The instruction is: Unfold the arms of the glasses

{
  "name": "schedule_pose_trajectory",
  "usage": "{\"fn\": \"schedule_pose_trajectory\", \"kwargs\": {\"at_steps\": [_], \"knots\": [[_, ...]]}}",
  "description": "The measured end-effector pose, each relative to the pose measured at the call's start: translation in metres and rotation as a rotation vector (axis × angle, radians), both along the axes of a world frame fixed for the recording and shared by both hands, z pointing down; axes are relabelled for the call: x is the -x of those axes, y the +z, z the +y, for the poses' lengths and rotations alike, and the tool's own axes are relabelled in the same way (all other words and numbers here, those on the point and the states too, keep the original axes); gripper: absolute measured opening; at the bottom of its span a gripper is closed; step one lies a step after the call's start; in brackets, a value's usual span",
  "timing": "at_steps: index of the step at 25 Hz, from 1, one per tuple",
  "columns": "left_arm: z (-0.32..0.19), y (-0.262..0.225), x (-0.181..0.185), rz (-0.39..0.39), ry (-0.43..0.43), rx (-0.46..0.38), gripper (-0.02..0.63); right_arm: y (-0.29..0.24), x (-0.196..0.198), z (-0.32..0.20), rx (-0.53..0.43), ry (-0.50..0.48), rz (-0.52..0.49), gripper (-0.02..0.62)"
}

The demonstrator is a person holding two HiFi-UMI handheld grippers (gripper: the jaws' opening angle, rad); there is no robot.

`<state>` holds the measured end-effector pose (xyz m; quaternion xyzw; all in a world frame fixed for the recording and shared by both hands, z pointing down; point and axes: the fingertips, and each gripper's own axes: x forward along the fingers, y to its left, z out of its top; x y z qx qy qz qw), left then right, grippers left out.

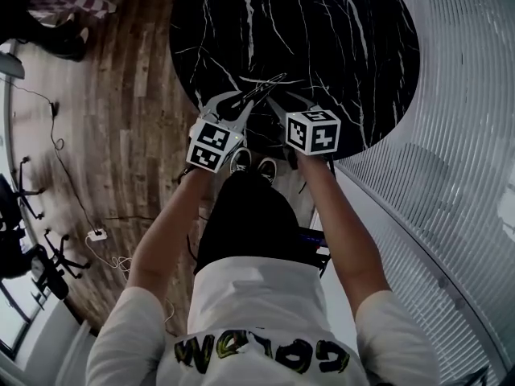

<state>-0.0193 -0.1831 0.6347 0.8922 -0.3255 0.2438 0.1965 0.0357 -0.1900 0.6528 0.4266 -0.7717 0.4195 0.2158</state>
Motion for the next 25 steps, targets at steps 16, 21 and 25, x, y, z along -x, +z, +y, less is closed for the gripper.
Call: {"fn": "schedule_pose_trajectory", "kwargs": {"at_steps": [16,21,25], "knots": [[-0.015,0.031,-0.01,-0.006,0.019,0.043,0.021,0.025,0.014,-0.005,0.078,0.019,-0.11,0.115],[-0.015,0.03,-0.011,-0.016,0.017,0.032,0.011,0.023,0.022,-0.008,0.101,0.016,-0.168,0.097],[-0.013,0.031,-0.014,-0.015,0.019,0.035,0.011,0.026,0.023,-0.006,0.122,0.015,-0.171,0.085]]}}
